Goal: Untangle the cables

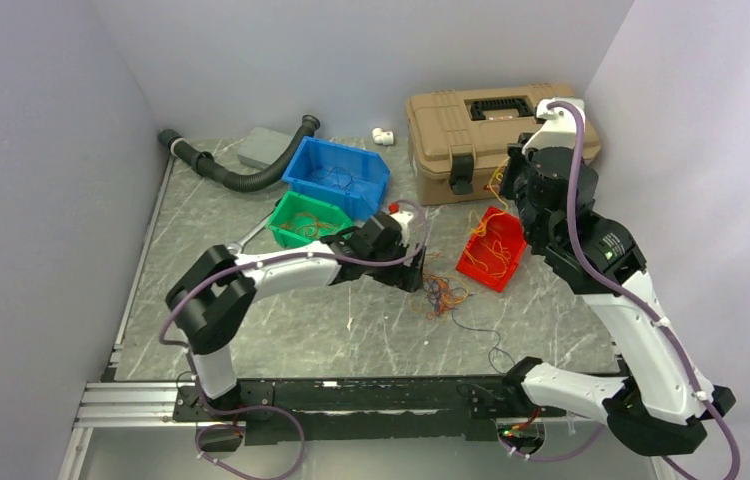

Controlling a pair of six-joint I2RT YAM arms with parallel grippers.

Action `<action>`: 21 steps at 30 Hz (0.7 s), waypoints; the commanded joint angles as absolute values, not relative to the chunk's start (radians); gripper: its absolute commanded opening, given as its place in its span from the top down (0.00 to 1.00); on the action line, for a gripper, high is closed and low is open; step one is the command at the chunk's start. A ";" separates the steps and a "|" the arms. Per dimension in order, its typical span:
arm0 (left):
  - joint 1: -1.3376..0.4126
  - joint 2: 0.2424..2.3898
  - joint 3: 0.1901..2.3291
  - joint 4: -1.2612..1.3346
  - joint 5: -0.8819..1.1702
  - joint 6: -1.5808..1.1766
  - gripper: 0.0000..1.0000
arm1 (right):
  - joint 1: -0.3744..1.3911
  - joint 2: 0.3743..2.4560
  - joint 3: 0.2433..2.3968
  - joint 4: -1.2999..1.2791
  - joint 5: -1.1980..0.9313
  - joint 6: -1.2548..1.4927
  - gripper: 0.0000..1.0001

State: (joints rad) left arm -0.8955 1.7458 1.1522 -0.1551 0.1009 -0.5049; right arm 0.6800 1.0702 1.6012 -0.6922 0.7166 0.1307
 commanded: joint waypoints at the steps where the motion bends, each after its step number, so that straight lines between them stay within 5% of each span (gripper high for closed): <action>1: -0.922 1.833 1.247 -0.206 0.135 -0.568 0.10 | 0.552 1.055 1.546 -0.726 0.639 0.182 1.00; 4: -0.924 1.885 1.244 -0.182 0.160 -0.609 0.15 | 0.464 1.057 1.487 -0.713 0.555 0.214 1.00; 10: -0.922 1.901 1.186 -0.131 0.190 -0.642 0.67 | 0.325 1.077 1.356 -0.650 0.413 0.282 1.00; 15: -0.922 1.765 1.078 -0.171 0.105 -0.620 0.96 | 0.247 1.123 1.261 -0.607 0.374 0.326 1.00; 21: -0.920 1.556 1.005 -0.320 -0.033 -0.570 1.00 | 0.188 1.158 1.147 -0.549 0.378 0.369 1.00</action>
State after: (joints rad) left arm -0.9203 1.7050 1.0237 -0.2420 0.0780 -0.6094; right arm 0.2150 1.1488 1.1934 -0.6342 0.3965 0.3195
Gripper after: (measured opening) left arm 0.017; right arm 0.010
